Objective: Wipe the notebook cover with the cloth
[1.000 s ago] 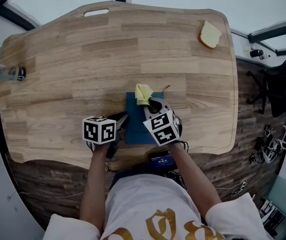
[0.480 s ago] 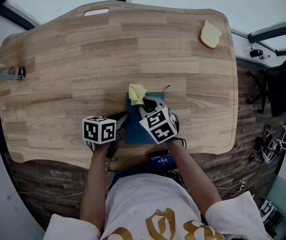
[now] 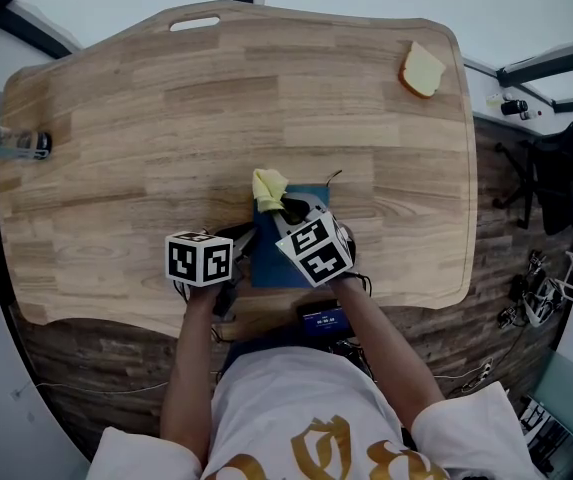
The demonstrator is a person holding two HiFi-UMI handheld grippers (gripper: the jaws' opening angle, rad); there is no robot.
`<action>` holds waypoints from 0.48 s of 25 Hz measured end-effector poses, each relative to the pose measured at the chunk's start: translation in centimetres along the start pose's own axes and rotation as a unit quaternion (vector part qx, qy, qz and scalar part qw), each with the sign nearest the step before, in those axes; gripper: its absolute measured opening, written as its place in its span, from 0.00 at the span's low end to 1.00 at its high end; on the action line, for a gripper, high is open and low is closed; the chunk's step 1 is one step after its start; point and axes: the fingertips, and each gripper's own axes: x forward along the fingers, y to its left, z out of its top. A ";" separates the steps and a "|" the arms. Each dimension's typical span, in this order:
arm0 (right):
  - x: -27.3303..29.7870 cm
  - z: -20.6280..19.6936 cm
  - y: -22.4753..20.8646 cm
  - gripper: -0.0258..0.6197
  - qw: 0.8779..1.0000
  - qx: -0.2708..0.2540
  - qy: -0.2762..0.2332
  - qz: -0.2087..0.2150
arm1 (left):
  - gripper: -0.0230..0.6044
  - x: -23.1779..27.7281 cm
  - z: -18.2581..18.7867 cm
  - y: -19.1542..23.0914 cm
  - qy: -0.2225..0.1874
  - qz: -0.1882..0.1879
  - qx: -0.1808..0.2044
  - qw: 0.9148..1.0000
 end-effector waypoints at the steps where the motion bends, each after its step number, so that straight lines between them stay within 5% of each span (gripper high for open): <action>1: 0.0 0.0 0.0 0.10 1.000 0.000 0.000 0.000 | 0.11 0.0 0.0 0.0 0.001 0.000 0.001 1.000; 12: 0.1 0.1 0.9 0.10 1.000 -0.012 0.003 0.013 | 0.11 0.0 0.0 0.0 -0.003 0.010 0.012 1.000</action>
